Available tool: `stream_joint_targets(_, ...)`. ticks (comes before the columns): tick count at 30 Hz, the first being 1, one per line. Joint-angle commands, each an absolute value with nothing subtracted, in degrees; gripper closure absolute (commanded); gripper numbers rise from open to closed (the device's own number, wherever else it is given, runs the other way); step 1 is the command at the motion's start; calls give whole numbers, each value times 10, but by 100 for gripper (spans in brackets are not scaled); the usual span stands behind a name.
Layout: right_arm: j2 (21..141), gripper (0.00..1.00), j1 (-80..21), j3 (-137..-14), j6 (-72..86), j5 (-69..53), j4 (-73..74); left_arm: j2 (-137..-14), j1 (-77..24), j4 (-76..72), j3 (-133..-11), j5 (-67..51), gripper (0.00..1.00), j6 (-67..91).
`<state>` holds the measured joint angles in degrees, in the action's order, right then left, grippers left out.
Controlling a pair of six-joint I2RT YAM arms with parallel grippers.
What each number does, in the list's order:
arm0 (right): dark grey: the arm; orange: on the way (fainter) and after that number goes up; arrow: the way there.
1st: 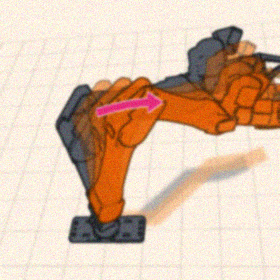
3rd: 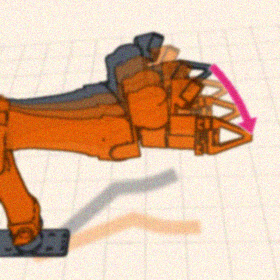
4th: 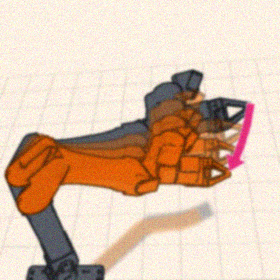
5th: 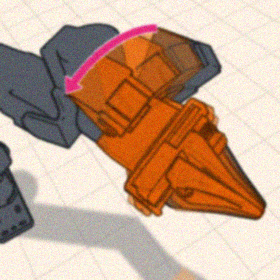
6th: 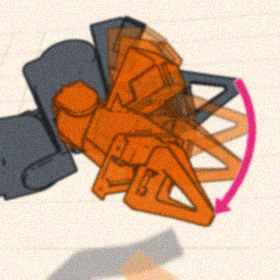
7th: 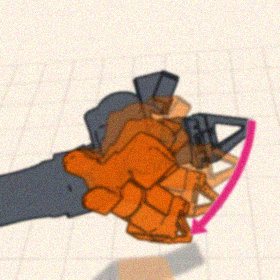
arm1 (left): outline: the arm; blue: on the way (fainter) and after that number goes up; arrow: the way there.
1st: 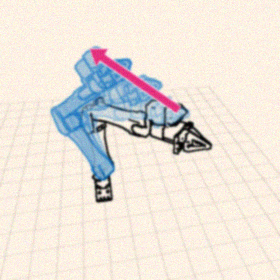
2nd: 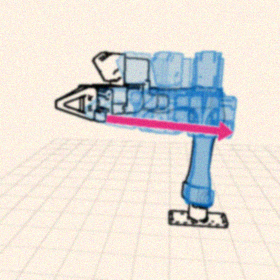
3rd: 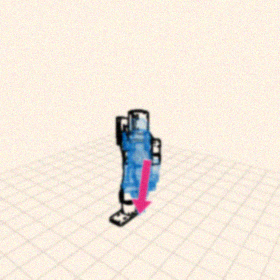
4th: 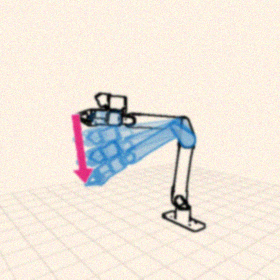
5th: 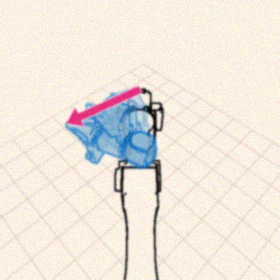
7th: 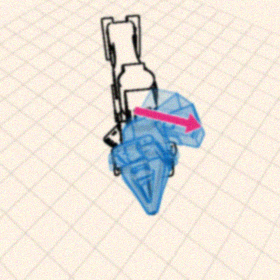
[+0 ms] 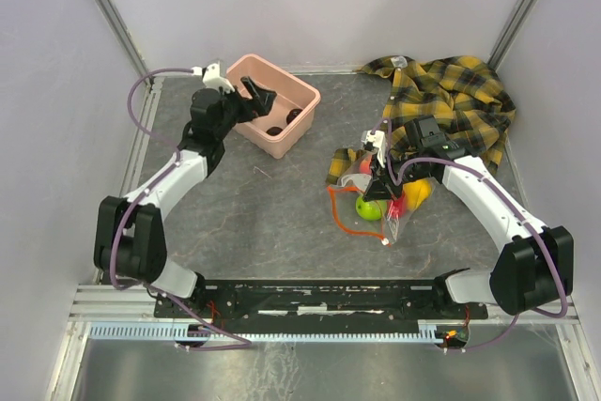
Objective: Open the zip-top bag and remove the fake food
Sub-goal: Place the fake fruit in the bin.
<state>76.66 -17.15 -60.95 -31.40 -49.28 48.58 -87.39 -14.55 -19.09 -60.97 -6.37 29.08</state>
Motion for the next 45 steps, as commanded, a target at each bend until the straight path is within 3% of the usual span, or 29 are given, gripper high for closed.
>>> stream_joint_targets(1,750,98,-172,-630,-322,-508,481,-809,-143,-288,-551,-166,0,336)
stream_joint_targets(8,747,98,-173,-630,-323,-509,481,-739,-149,-413,-428,-272,4,419)
stream_joint_targets(18,748,98,-173,-630,-323,-505,481,-674,-241,-481,-324,-271,5,397)
stream_joint_targets(29,749,98,-173,-630,-323,-504,481,-640,-348,-517,-260,-233,6,298)
stream_joint_targets(45,750,98,-173,-630,-324,-505,481,-694,-564,-585,-203,-143,1,-3)
